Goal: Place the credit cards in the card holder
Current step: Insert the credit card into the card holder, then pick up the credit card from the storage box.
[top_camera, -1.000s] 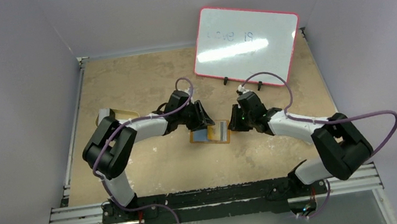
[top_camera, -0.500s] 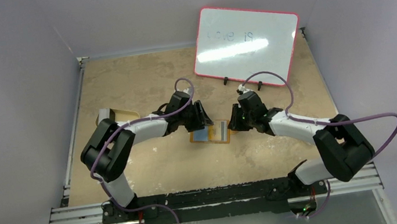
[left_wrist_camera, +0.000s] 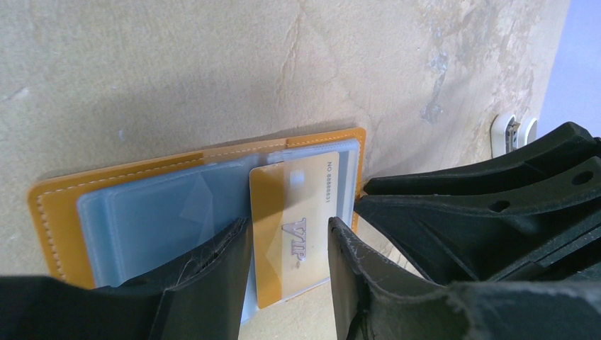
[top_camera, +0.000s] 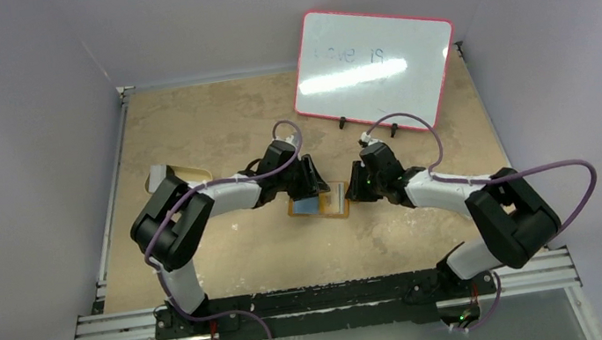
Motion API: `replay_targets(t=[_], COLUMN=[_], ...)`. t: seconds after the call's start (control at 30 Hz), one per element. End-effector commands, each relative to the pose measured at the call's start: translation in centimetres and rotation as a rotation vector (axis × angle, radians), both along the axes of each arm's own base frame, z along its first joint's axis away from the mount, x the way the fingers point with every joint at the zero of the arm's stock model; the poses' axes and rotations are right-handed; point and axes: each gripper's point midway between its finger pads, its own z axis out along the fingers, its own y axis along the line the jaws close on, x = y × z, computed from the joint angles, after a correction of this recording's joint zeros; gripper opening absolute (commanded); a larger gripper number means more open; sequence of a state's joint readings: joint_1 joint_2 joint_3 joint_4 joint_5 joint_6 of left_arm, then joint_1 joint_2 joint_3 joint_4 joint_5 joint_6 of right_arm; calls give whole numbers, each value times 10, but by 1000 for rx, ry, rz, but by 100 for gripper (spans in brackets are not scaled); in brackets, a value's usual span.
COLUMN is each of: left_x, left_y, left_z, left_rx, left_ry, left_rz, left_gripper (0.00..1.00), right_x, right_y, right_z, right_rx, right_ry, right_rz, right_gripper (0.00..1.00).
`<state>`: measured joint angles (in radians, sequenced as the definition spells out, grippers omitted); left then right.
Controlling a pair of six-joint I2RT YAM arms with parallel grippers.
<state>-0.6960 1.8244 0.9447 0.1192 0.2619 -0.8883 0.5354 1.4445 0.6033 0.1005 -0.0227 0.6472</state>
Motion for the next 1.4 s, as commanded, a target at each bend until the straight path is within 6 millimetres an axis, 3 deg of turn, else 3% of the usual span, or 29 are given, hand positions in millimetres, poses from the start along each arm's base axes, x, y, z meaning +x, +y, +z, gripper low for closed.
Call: replay_targets(t=[0.0,0.3,0.47,0.63,0.93,1.2,1.37], left_x=[0,-2,3,12,46,67,70], left_y=[-28,-48,-38,-14,82,205,265], left_z=[20,36,46,50,63,96,111], left_rx=[-103,-184,-107,49,422,752,906], left_ry=[-16,-35,-92,-154,-208,-257,-258], left_rz=[-31,-54,-61,-50,52,226,324], left_gripper=[42,41,41,43,47,48,51], right_x=[-1,1,-5,-2,9,8,6], right_y=[3,2,-1,-3,2,4,5], right_z=[-3,-2,4,22,61,73,69], right_rx=[15,9,0,5,47,69,76], right_ry=[8,2,12,-23,-150,-183,-178], right_rz=[4,4,9,3,19,37,49], right_gripper=[28,28,29,33,38,38,39])
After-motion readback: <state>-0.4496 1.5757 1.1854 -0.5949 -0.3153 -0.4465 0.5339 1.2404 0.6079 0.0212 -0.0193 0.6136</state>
